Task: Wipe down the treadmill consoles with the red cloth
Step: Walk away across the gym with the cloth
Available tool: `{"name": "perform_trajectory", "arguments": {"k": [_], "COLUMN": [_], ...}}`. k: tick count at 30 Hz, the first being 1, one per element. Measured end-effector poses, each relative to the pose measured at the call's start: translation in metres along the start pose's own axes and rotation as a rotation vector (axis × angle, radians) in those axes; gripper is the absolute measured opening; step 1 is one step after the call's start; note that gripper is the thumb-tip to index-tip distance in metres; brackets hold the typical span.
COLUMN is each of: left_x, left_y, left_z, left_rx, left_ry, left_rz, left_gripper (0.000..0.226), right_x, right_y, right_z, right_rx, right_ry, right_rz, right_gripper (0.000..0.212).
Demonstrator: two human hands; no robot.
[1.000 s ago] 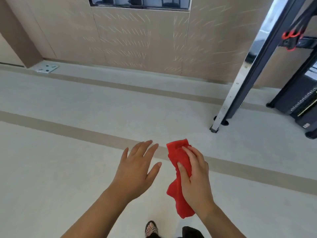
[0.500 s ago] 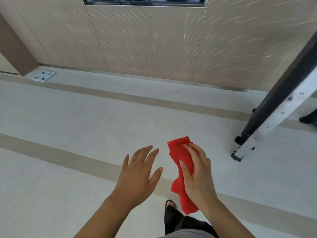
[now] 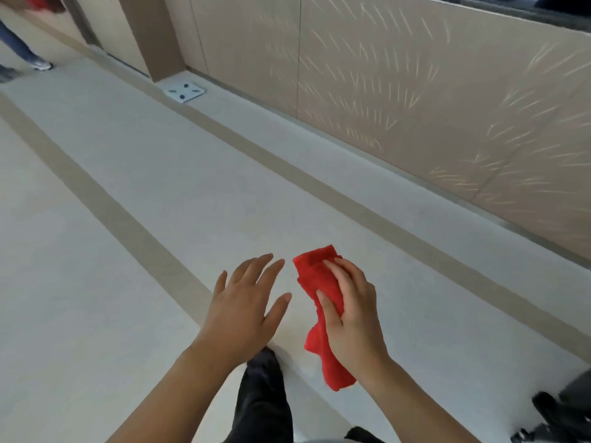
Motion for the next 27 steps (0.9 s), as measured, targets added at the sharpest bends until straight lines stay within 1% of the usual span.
{"name": "perform_trajectory", "arguments": {"k": [2,6,10,12,16,21,24,27], "left_x": [-0.039,-0.114,-0.185,-0.214,-0.263,-0.338,-0.395,-0.454], "left_y": [-0.040,-0.124,-0.209,-0.249,-0.329,-0.442,-0.506,-0.567], "left_z": [-0.009,-0.042,-0.077,-0.083,-0.087,-0.103,-0.120,-0.149], "left_rx": [0.003,-0.001,0.037,0.017,-0.052,-0.053,-0.032,0.001], "left_ry": [0.002,-0.012,-0.052,-0.073,-0.083,-0.100,-0.107,-0.094], "left_rz": [-0.016,0.001,0.006,0.017,0.083,0.095,0.043,-0.029], "left_gripper": [0.067,0.069,0.063,0.065,0.066,0.069,0.072,0.071], "right_x": [-0.017,-0.061,-0.099,-0.108,-0.114,-0.121,-0.146,-0.187], "right_y": [-0.051,-0.154,-0.257,-0.303,-0.383,-0.507,-0.600,-0.694], "right_z": [0.021,0.047,0.066,0.073,0.086,0.123,0.148,0.173], "right_rx": [-0.011,0.031,0.084,0.123,0.192,0.188,0.151,0.098], "right_ry": [-0.006,-0.015,-0.030,-0.036,-0.080,-0.080,-0.090,-0.073], "right_rz": [-0.017,-0.011,-0.030,-0.024,0.051,0.084,0.035,-0.043], "right_gripper": [0.044,0.046,0.045,0.043,0.040,0.039,0.039,0.039]}}
Point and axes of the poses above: each hand's wrist, its own y-axis away from the middle knuckle, its own z-axis out of the palm, x = y × z, the point moved 5 cm from there along -y, towards the middle knuckle, and after that the axes turned 12 degrees about z, right-handed, at the moved point
